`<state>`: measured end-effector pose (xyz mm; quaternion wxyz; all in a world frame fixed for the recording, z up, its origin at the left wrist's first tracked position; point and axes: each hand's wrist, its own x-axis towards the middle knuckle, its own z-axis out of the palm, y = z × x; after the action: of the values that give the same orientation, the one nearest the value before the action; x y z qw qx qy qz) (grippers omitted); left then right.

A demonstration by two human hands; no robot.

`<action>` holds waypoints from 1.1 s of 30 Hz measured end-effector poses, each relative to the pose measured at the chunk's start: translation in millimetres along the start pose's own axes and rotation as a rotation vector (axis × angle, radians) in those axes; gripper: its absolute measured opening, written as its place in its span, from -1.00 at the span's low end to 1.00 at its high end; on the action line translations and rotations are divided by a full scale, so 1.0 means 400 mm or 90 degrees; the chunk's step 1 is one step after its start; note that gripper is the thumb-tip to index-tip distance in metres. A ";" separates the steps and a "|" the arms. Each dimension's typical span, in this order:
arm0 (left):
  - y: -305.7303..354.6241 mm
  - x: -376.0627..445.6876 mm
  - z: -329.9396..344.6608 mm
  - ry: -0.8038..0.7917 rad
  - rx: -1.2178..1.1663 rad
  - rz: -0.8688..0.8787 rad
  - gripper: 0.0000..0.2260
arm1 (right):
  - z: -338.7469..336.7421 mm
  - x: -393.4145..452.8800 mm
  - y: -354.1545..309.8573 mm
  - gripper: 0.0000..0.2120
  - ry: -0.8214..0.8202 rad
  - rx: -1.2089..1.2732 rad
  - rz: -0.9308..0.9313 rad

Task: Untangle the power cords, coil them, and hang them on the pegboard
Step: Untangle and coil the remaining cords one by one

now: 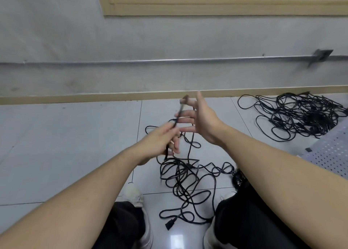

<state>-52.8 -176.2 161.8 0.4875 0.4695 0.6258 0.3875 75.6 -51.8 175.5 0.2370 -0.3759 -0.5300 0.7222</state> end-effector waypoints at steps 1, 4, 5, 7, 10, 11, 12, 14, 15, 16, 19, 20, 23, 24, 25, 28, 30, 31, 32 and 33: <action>0.013 0.005 -0.007 0.037 -0.070 0.011 -0.78 | -0.010 0.001 0.012 -0.32 -0.039 -0.040 0.018; 0.044 0.017 -0.038 0.120 -0.247 0.038 -0.80 | -0.036 -0.016 0.052 -0.42 -0.224 -0.329 0.076; 0.050 0.020 -0.048 0.146 -0.306 0.040 -0.80 | -0.040 -0.027 0.059 -0.52 -0.278 -0.414 0.104; 0.052 0.026 -0.063 0.200 -0.419 0.027 -0.80 | -0.042 -0.041 0.067 -0.65 -0.331 -0.541 0.127; 0.039 0.031 -0.087 0.284 -0.563 0.010 -0.81 | -0.062 -0.034 0.085 -0.77 -0.333 -0.739 0.084; 0.031 0.033 -0.098 0.308 -0.592 0.007 -0.83 | -0.072 -0.031 0.091 -0.83 -0.323 -0.776 0.082; 0.023 0.034 -0.109 0.322 -0.605 0.004 -0.83 | -0.083 -0.027 0.095 -0.86 -0.303 -0.782 0.080; 0.006 0.034 -0.124 0.314 -0.542 -0.016 -0.68 | -0.095 -0.027 0.091 -0.80 -0.247 -0.717 0.069; -0.003 0.036 -0.126 0.294 -0.477 -0.032 -0.56 | -0.094 -0.030 0.086 -0.78 -0.218 -0.659 0.060; -0.011 0.035 -0.122 0.256 -0.407 -0.047 -0.47 | -0.088 -0.035 0.077 -0.76 -0.190 -0.591 0.050; -0.036 0.020 -0.081 0.060 -0.140 -0.087 -0.45 | -0.059 -0.047 0.050 -0.72 -0.112 -0.370 0.025; -0.048 0.017 -0.061 -0.014 -0.038 -0.100 -0.43 | -0.050 -0.049 0.040 -0.71 -0.089 -0.307 0.022; -0.071 0.023 0.016 -0.156 0.181 -0.110 -0.29 | -0.030 -0.047 0.015 -0.66 -0.050 -0.165 0.038; -0.066 0.025 0.043 -0.174 0.220 -0.097 -0.37 | -0.024 -0.046 0.010 -0.65 -0.043 -0.149 0.042; -0.060 0.029 0.066 -0.179 0.248 -0.075 -0.49 | -0.022 -0.043 0.010 -0.64 -0.037 -0.149 0.040; -0.035 0.042 0.111 -0.141 0.319 0.002 -0.79 | -0.014 -0.041 0.008 -0.63 -0.025 -0.136 0.033; -0.025 0.054 0.133 -0.115 0.244 0.017 -0.78 | -0.023 -0.037 0.005 -0.57 -0.018 -0.088 0.035; -0.016 0.057 0.141 -0.091 0.160 0.010 -0.76 | -0.033 -0.032 0.008 -0.52 -0.017 -0.069 0.043; -0.008 0.061 0.144 -0.056 0.071 0.007 -0.76 | -0.046 -0.026 0.014 -0.48 -0.017 -0.071 0.052; 0.004 0.065 0.141 -0.020 -0.005 0.009 -0.76 | -0.065 -0.022 0.023 -0.45 -0.020 -0.113 0.058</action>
<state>0.2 -149.0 144.2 0.4963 0.4778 0.6134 0.3860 102.1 -46.2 165.3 0.1613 -0.4080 -0.5777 0.6883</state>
